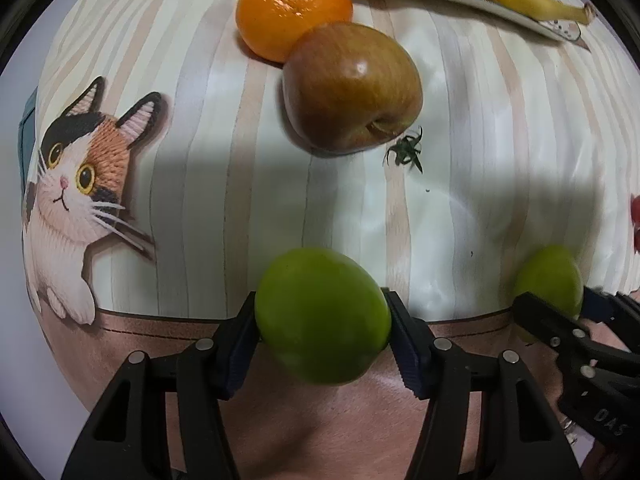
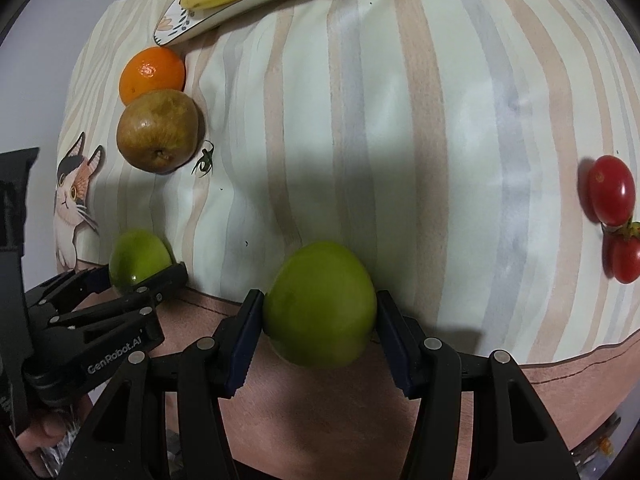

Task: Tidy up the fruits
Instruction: 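Grasp a green apple with the right tool while the left tool grasps the other green apple, then carry both green apples over the floral plate and lower them onto it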

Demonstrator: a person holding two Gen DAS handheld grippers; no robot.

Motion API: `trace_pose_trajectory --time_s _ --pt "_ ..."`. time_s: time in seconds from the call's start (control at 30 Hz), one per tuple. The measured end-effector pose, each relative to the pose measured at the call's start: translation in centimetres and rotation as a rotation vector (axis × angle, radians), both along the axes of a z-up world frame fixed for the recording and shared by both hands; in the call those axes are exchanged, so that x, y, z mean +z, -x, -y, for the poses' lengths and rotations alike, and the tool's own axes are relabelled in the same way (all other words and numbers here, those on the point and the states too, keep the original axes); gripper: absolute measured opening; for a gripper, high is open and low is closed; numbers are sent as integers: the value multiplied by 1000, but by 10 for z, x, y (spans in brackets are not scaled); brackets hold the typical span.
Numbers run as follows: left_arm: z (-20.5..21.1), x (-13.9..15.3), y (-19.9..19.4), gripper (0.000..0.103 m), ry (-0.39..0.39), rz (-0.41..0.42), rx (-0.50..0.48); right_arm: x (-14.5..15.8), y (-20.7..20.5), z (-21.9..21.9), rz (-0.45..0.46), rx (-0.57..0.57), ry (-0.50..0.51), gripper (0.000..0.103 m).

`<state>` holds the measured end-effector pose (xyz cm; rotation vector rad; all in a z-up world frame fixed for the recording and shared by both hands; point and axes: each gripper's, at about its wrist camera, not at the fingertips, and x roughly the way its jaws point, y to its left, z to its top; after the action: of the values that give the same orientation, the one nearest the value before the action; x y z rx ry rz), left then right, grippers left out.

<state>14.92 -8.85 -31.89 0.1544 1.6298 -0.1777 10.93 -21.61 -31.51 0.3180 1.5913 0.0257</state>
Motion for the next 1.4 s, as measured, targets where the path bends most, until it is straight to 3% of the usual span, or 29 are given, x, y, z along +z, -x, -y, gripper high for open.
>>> trace_pose_trajectory --time_s 0.2,0.4,0.7,0.8,0.9,1.07,1.2,1.4 --pt "3 28 4 57 -25 68 -37 0 -6 -8 15 3 10 58" --pt "11 71 6 57 35 109 -36 18 -1 -4 60 -5 -8 58" --pt "22 154 -33 57 203 177 -3 82 -24 19 178 -46 -61 58" --pt "11 173 -70 57 236 204 7 111 -41 31 231 -42 -68 58" --pt "-3 175 -98 57 243 219 16 141 -67 40 285 -22 -61 58" --pt "-8 166 -157 57 240 191 49 161 -125 32 338 19 -11 58" --pt "-16 141 -195 57 244 124 92 155 -165 25 333 43 14 58" --pt "-21 94 -231 57 272 -47 140 126 -207 9 283 82 52 58"
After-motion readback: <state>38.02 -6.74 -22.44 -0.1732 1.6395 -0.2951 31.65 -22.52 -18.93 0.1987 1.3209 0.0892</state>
